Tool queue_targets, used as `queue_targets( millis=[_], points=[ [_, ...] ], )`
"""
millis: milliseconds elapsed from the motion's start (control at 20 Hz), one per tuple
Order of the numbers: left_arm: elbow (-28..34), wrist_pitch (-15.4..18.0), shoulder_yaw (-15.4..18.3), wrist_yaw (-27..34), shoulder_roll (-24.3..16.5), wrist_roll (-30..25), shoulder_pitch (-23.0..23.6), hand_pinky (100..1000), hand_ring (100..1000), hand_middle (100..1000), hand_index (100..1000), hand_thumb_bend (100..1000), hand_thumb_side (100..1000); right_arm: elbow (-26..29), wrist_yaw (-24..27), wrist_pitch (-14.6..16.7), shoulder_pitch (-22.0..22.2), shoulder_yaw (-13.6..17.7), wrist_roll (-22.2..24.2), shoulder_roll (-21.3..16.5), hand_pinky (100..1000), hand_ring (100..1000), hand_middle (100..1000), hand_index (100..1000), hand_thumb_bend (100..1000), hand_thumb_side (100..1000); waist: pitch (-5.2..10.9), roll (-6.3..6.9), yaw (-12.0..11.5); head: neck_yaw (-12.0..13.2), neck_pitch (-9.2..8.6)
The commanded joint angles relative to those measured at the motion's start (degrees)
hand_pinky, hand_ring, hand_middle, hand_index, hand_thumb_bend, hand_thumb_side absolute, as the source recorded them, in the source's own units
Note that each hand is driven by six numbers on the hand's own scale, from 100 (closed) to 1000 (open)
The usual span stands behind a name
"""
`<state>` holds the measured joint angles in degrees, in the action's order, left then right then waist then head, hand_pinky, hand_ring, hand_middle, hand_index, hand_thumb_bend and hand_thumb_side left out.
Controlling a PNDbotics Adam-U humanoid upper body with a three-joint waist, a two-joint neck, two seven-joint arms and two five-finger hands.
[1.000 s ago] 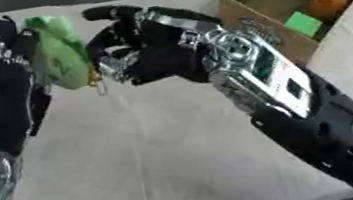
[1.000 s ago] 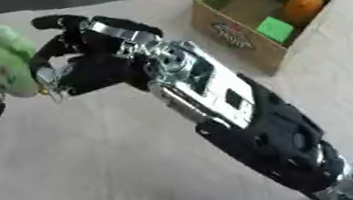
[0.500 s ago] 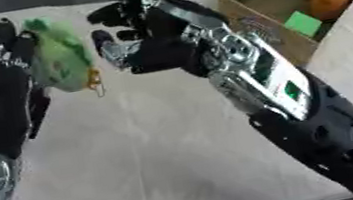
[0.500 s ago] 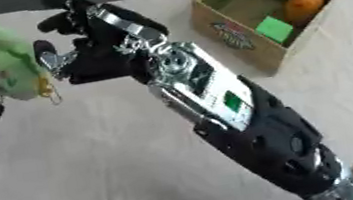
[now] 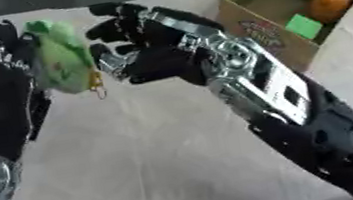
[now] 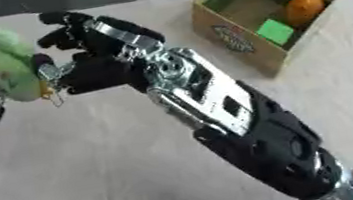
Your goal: Pick up the objects with one hand, pass them to the other hand, and then place them into the box on the other side of the table.
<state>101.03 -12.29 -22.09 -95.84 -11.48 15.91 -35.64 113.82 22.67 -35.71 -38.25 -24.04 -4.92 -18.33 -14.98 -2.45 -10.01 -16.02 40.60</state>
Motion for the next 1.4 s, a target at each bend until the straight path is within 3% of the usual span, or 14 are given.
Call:
queue_targets(
  millis=[50,900,1400],
  points=[
    [0.8,0.2,0.2,-0.4,0.2,0.0,-1.0,442,470,382,484,490,100,0.8,1.5,-0.9,-0.7,0.0,1.0,-0.2,1000,1000,844,1000,100,190,0.83,0.29,-0.1,0.0,-0.86],
    [1.2,0.6,0.0,-0.7,0.7,0.1,-1.2,442,471,383,484,491,100,0.5,3.9,-2.8,-0.8,-0.1,2.8,-0.1,1000,1000,847,1000,100,263,0.75,0.39,-0.3,0.1,-2.0],
    [1.7,0.7,0.1,-1.2,0.9,-0.1,-1.2,442,471,385,483,492,100,0.2,0.1,-2.3,-1.1,-0.2,3.7,-0.2,1000,1000,869,1000,100,237,0.72,0.68,-0.3,1.1,-2.07]
  ],
)
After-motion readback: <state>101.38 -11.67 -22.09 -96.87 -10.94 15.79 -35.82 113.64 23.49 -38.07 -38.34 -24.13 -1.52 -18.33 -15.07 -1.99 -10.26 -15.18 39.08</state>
